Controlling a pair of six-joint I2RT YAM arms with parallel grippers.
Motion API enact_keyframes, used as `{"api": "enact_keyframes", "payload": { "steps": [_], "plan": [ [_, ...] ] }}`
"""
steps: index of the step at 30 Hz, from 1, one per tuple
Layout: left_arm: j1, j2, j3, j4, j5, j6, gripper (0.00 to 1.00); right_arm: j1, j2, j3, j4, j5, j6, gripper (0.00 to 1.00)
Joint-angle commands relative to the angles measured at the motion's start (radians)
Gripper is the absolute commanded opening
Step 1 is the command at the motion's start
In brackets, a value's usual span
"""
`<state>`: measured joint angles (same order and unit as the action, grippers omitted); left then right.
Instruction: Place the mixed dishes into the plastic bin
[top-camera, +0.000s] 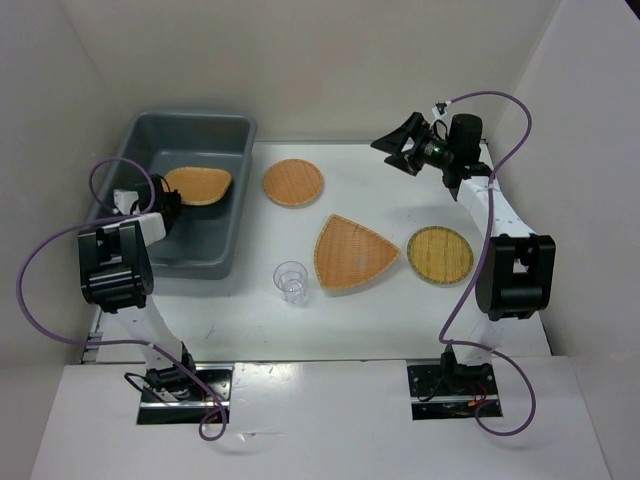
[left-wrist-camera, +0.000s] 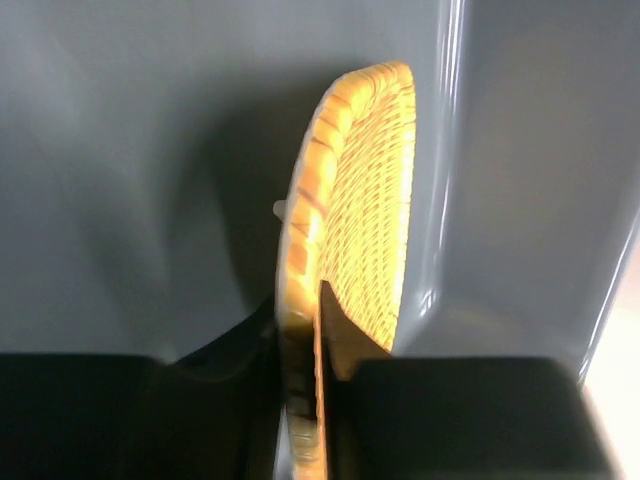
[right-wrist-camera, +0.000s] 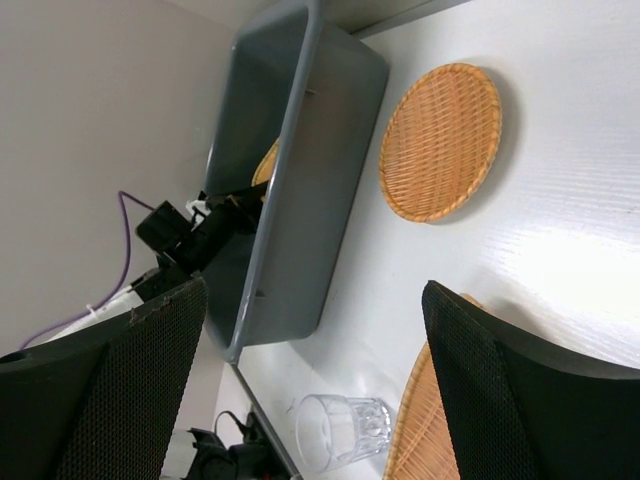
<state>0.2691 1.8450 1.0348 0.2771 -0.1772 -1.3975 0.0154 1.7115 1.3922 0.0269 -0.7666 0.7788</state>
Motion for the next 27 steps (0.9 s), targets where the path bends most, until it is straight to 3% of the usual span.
{"api": "enact_keyframes", "payload": {
  "steps": [1,2,6,8,12,15,17,20,27],
  "plan": [
    [-0.010,0.008,0.036,0.073,0.008,-0.040,0.26,0.008,0.013,-0.001,-0.011,0.029,-0.050,0.93],
    [-0.010,0.008,0.036,0.073,0.008,-0.040,0.32,0.008,0.023,-0.001,-0.021,0.029,-0.050,0.93],
    [-0.010,-0.004,0.027,0.073,-0.001,-0.040,0.34,-0.002,0.046,-0.010,-0.021,0.029,-0.050,0.93],
    [-0.010,-0.017,0.027,0.048,-0.033,-0.040,0.49,-0.002,0.046,-0.010,-0.021,0.029,-0.050,0.93],
    [-0.010,-0.085,0.027,-0.002,-0.100,-0.006,0.64,-0.002,0.056,0.010,-0.039,0.029,-0.068,0.93],
    [-0.010,-0.131,0.027,-0.021,-0.133,0.021,0.70,-0.002,0.066,0.022,-0.064,0.029,-0.097,0.93],
    [-0.010,-0.151,0.050,-0.030,-0.142,0.055,0.88,-0.002,0.091,0.056,-0.131,0.055,-0.159,0.93],
    [-0.010,-0.202,0.079,-0.044,-0.113,0.127,0.99,-0.002,0.131,0.097,-0.275,0.110,-0.240,0.93],
    [-0.019,-0.418,0.120,-0.085,0.137,0.397,0.99,-0.022,0.131,0.062,-0.292,0.118,-0.274,0.93]
  ]
}}
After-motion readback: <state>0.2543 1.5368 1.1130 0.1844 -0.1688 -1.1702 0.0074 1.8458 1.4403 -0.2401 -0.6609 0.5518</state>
